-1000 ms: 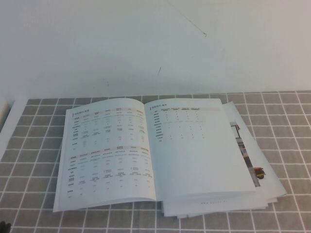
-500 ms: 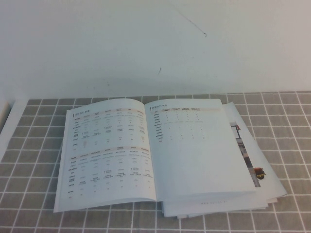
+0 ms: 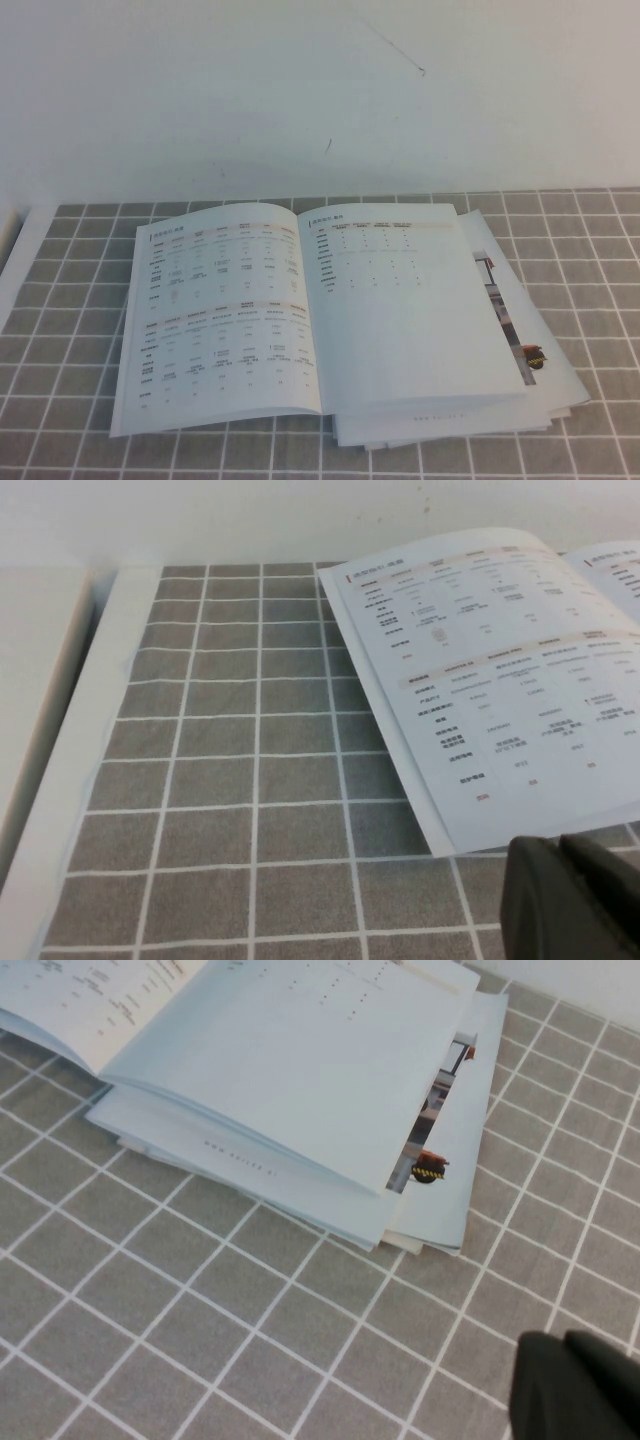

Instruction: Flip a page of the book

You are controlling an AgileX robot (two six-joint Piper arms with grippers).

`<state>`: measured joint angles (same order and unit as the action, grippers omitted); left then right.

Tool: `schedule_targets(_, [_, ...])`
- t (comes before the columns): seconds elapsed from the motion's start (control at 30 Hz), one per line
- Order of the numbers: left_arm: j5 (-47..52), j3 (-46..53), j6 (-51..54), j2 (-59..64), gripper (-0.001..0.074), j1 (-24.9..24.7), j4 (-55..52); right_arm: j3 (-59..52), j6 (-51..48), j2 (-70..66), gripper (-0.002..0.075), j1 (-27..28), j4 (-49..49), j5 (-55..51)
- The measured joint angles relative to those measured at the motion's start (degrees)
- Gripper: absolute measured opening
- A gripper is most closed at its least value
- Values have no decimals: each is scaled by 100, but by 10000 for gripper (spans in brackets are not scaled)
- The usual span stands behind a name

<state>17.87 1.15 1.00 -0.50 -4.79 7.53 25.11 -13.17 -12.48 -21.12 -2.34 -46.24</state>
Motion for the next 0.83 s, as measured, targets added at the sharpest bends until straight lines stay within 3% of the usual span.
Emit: schedule_targets(0.83, [35,-10,-184,-9,-4,-163,-58,0,0,0,-1,0,0,0])
